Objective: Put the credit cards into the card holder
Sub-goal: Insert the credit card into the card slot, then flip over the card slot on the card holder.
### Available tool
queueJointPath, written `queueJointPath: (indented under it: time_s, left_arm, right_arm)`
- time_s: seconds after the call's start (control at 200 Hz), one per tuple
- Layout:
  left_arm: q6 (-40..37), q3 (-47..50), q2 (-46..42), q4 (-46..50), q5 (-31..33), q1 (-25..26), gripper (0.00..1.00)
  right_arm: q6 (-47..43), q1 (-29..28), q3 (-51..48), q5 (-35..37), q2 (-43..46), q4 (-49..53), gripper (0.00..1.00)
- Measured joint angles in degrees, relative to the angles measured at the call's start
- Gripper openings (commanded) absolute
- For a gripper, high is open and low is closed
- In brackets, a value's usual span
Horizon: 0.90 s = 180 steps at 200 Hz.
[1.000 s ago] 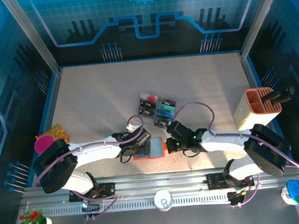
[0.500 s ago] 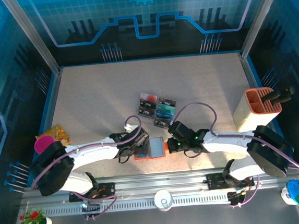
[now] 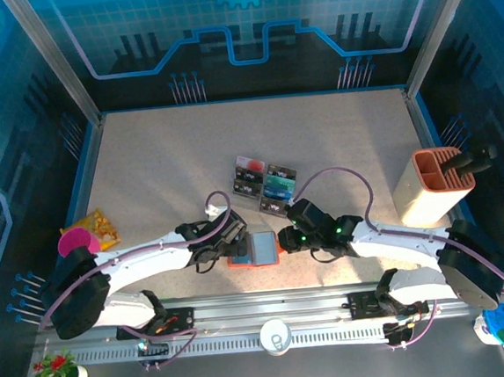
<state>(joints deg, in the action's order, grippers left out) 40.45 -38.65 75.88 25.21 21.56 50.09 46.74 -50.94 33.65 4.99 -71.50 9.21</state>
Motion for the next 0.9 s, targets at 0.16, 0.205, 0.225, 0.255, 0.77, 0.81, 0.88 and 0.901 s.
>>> queueJointPath:
  time_s: [0.16,0.205,0.225,0.255,0.77,0.81,0.88,0.901]
  left_arm:
    - [-0.07,-1.7,-1.92,0.15,-1.46,0.0,0.99]
    - [-0.07,-1.95,-2.12,-0.02,-1.95,0.02,0.99]
    - [-0.02,-2.05,-2.12,0.0,-2.1,0.13,0.99]
    - [0.02,-2.14,-2.12,-0.09,-2.34,0.31,0.99]
    - [0.61,0.63,2.03,-4.9,-3.45,2.71,0.99]
    - [0.61,0.87,2.08,-5.07,-3.45,2.71,0.99]
    - [0.59,1.07,2.08,-5.29,-3.45,2.71,0.99]
    - [0.59,1.11,2.08,-5.46,-3.45,2.71,0.99]
  right_arm:
    - [-1.03,0.0,2.49,-0.42,-1.03,0.46,0.12]
    - [-1.25,0.0,3.41,-0.74,-2.08,0.31,0.1]
    - [-1.44,0.0,3.82,-0.94,-2.69,0.17,0.1]
    - [-1.64,0.0,4.35,-1.09,-3.54,0.13,0.09]
    - [-3.48,0.68,7.34,-4.04,-13.64,-1.14,0.04]
    - [-3.54,0.81,7.34,-4.17,-14.1,-1.42,0.04]
    - [-3.56,1.03,7.34,-4.52,-15.13,-1.95,0.03]
    - [-3.61,1.09,7.37,-4.63,-15.43,-2.12,0.03]
